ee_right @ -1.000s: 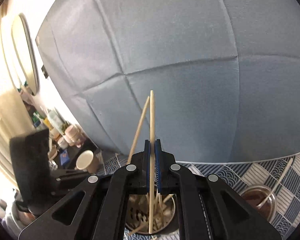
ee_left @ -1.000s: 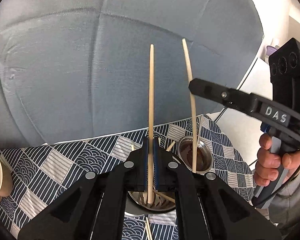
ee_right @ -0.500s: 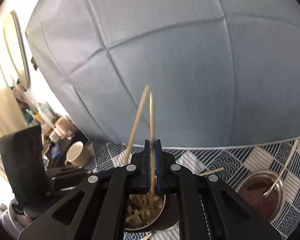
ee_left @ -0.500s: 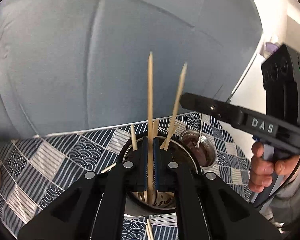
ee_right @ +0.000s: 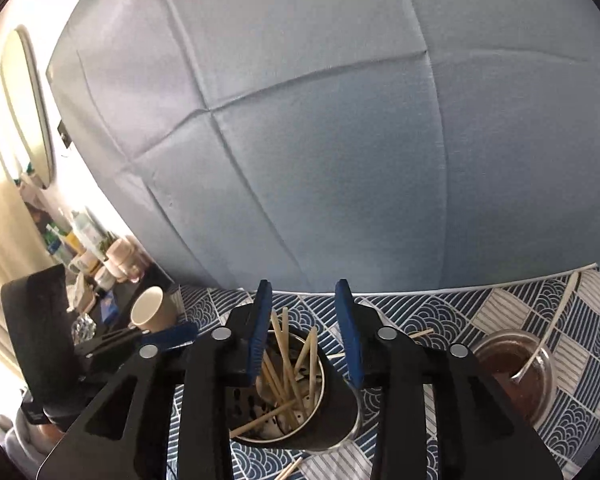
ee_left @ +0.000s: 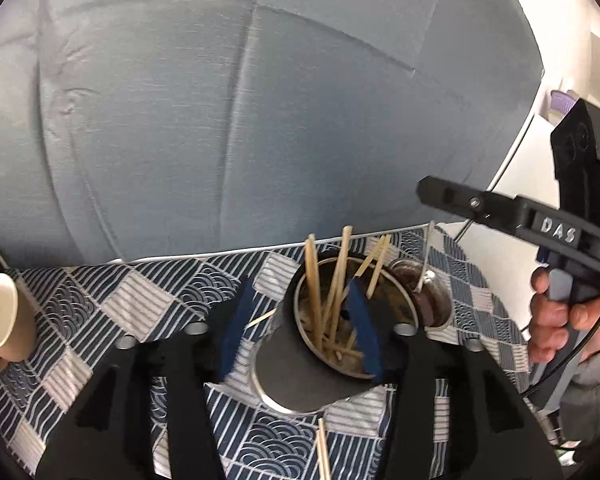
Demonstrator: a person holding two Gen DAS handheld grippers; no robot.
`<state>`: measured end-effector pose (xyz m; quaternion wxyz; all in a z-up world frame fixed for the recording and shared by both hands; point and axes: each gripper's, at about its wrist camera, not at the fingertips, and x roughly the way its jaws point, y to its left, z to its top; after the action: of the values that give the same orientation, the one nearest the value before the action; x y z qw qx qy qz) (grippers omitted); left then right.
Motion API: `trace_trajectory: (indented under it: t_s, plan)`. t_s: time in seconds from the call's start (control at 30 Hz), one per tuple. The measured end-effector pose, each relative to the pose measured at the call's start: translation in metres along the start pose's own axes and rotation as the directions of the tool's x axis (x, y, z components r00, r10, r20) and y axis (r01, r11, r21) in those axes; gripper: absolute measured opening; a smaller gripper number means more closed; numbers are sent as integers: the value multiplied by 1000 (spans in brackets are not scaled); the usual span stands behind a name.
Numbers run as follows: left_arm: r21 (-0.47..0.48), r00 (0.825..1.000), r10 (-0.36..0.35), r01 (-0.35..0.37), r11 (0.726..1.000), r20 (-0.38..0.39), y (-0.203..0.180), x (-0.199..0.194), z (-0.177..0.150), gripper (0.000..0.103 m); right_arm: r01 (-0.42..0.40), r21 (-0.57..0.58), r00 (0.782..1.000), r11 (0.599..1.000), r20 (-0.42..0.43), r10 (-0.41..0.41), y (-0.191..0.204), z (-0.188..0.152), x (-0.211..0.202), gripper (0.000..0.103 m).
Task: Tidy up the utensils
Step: 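Lower the sticks into the black holder and open both tools, then move both open tools back down to the remaining loose sticks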
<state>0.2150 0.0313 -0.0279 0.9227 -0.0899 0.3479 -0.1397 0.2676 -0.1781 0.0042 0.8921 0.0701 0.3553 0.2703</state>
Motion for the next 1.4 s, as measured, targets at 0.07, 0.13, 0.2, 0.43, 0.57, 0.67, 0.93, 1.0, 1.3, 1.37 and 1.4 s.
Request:
trace_trajectory:
  t_s: [0.07, 0.13, 0.2, 0.43, 0.57, 0.67, 0.93, 1.0, 1.3, 1.37, 1.4]
  plan:
    - [-2, 1000, 4, -4, 1000, -3, 2, -3, -3, 59, 9, -2, 1000, 1000, 5, -9, 1, -1, -5, 41]
    - [-7, 999, 19, -19, 1000, -27, 3, -2, -6, 68, 21, -4, 1000, 1000, 7, -20, 2, -2, -9, 46]
    - [7, 998, 44, -44, 999, -52, 2, -1, -10, 72, 39, -4, 999, 999, 14, -39, 2, -4, -14, 54]
    - [37, 989, 85, -81, 996, -119, 0, 2, -23, 83, 85, 12, 996, 996, 3, -85, 1, -11, -24, 72]
    - [45, 983, 97, -91, 995, -155, 1, 5, -30, 88, 111, 10, 994, 994, -12, -111, 0, -15, -26, 81]
    - [54, 977, 109, -101, 993, -183, 2, 8, -37, 92, 126, 32, 992, 992, -34, -125, -3, -18, -27, 85]
    - [50, 962, 92, -82, 995, -258, 3, 14, -60, 96, 154, 102, 982, 983, -126, -141, -18, -37, -23, 86]
    - [45, 957, 89, -80, 996, -277, 4, 16, -65, 97, 165, 102, 978, 981, -144, -149, -20, -41, -21, 86]
    - [54, 923, 103, -89, 995, -371, 3, 28, -95, 97, 195, 94, 967, 976, -187, -175, -27, -61, -23, 86]
    - [55, 914, 106, -92, 994, -391, 2, 30, -103, 97, 196, 100, 965, 976, -197, -174, -29, -65, -23, 86]
    - [57, 910, 107, -91, 994, -401, 2, 31, -107, 97, 197, 103, 963, 975, -204, -174, -30, -69, -23, 86]
